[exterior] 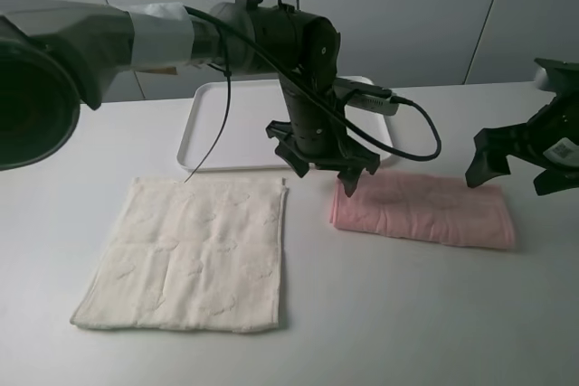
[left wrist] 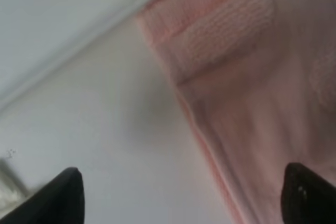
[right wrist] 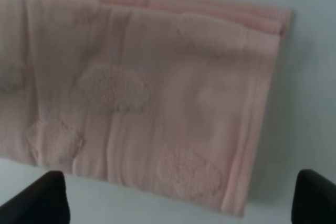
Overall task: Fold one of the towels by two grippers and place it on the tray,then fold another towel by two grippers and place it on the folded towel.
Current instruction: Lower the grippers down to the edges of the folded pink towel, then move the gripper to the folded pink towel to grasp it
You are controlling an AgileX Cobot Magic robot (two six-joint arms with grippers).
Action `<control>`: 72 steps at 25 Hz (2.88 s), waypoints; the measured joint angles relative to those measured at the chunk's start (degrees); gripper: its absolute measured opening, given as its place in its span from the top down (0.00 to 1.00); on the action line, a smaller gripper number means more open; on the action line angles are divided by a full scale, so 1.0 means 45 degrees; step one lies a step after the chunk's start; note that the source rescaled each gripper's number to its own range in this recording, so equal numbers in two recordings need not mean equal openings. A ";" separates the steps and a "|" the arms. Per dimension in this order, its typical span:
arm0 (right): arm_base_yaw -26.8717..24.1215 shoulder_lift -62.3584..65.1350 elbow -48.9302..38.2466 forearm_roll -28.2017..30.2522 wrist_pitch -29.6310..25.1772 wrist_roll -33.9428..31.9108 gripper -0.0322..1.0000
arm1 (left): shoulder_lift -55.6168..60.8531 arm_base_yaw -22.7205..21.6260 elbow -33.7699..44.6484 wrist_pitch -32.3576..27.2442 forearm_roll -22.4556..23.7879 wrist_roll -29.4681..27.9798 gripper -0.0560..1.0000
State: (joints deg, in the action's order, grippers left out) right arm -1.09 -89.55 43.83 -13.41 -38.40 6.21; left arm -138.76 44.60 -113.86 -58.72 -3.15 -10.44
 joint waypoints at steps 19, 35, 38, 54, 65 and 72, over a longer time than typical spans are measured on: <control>0.0000 -0.1398 0.0633 0.0113 -0.0131 -0.0164 0.09 | -0.0846 0.0000 -0.0301 -0.0609 0.0251 -0.1814 0.04; -0.0988 -0.3123 0.1957 0.0193 -0.0559 -0.0164 0.10 | -0.0905 0.0000 -0.0373 -0.0701 0.0251 -0.1746 0.04; -0.1198 -0.3420 0.2014 0.0193 -0.0706 -0.0164 0.10 | -0.0905 0.0000 -0.0373 -0.0701 0.0251 -0.1736 0.04; -0.1198 -0.4613 0.2041 0.0494 -0.0293 -0.0225 0.19 | -0.0926 0.0000 -0.0396 -0.0701 0.0275 -0.1637 0.04; 0.0043 -0.4900 0.2173 0.1831 0.0134 -0.1267 0.21 | -0.0926 0.0000 -0.0396 -0.0701 0.0275 -0.1637 0.04; 0.0536 -0.5060 0.2225 0.2419 0.0196 -0.2658 0.51 | -0.0926 0.0000 -0.0396 -0.0701 0.0275 -0.1412 0.04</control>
State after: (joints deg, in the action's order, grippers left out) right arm 1.32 -112.32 53.84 -2.53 -37.52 -5.75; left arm -142.93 44.60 -115.64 -61.87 -1.91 -16.80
